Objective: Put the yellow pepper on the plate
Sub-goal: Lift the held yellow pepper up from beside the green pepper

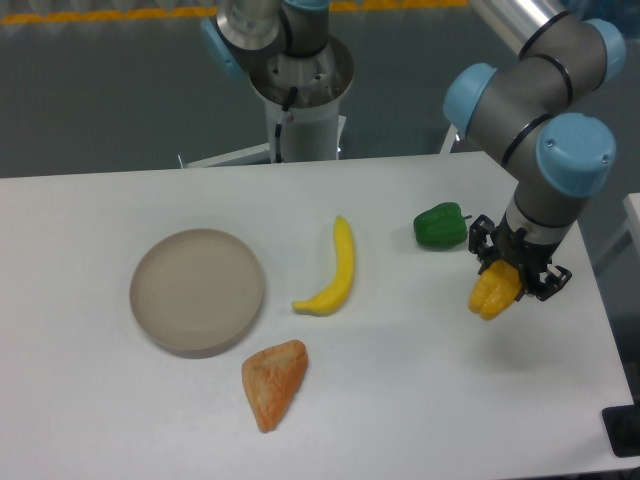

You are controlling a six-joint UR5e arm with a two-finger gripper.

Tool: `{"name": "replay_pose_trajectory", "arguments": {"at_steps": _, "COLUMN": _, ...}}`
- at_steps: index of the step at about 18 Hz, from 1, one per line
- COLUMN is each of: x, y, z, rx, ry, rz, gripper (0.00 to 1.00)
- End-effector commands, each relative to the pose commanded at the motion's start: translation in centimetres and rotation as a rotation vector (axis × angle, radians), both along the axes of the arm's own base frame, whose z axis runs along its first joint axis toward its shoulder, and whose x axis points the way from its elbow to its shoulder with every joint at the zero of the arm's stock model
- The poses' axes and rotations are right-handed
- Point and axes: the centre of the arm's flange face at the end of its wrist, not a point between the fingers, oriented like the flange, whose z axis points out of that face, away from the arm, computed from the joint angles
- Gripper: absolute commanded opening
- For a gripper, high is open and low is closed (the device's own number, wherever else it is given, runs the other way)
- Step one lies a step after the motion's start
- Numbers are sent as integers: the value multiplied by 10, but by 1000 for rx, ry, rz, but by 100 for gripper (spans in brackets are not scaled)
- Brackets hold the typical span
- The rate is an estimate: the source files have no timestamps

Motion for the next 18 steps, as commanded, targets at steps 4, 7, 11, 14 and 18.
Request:
{"name": "replay_pose_trajectory", "arguments": {"at_steps": 4, "x": 1, "y": 0, "z": -1, "rx": -2, "ry": 0, "rz": 0, "gripper": 15}}
{"name": "replay_pose_trajectory", "arguments": {"at_steps": 7, "x": 0, "y": 1, "z": 2, "rx": 2, "ry": 4, "rz": 0, "gripper": 15}}
{"name": "replay_pose_trajectory", "arguments": {"at_steps": 11, "x": 4, "y": 3, "z": 8, "rx": 6, "ry": 9, "rz": -1, "gripper": 15}}
{"name": "replay_pose_trajectory", "arguments": {"at_steps": 14, "x": 36, "y": 18, "z": 18, "rx": 13, "ry": 13, "rz": -23, "gripper": 15}}
{"name": "replay_pose_trajectory", "arguments": {"at_steps": 18, "x": 110, "y": 36, "z": 36, "rx": 29, "ry": 17, "rz": -22, "gripper": 15}}
